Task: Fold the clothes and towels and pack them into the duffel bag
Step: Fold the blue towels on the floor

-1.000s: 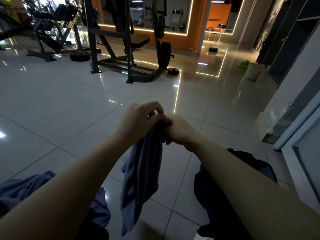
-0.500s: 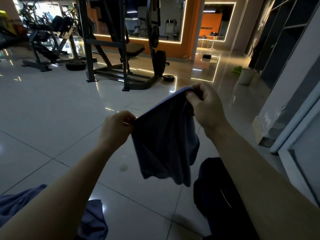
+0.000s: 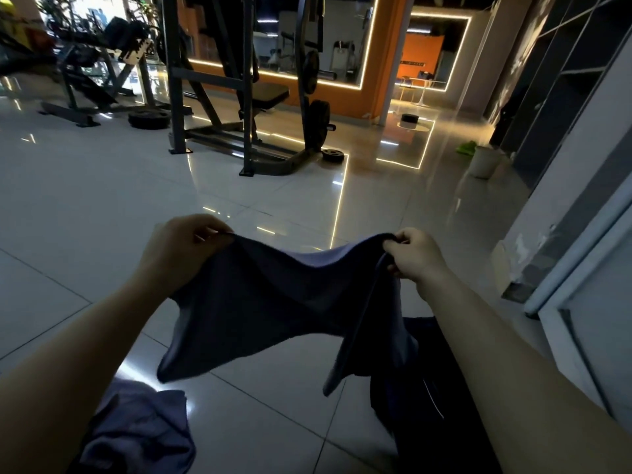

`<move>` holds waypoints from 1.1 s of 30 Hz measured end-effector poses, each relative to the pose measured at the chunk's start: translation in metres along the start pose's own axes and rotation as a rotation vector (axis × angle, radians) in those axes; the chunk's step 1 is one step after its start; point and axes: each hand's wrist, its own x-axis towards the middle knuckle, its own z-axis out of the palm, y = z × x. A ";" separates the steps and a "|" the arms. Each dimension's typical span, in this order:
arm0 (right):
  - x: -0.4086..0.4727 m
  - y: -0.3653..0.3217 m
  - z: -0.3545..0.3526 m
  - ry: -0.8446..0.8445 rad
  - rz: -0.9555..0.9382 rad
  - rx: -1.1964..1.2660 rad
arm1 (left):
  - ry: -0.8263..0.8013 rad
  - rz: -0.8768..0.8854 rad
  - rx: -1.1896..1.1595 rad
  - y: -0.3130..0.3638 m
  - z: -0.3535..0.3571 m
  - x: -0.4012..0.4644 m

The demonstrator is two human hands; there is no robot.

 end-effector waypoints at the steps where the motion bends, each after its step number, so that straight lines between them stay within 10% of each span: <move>1: 0.000 0.002 0.002 -0.033 0.001 -0.065 | -0.008 0.030 0.018 0.006 -0.001 -0.002; 7: -0.014 -0.007 0.009 -0.344 -0.003 -0.264 | 0.051 0.218 0.065 0.032 -0.003 -0.009; 15: -0.055 -0.057 0.043 -0.926 -0.060 0.186 | -0.057 0.482 0.062 0.055 0.013 -0.013; 33: -0.043 -0.061 0.019 -0.354 -0.170 0.439 | -0.377 -0.003 -0.177 0.037 0.007 -0.009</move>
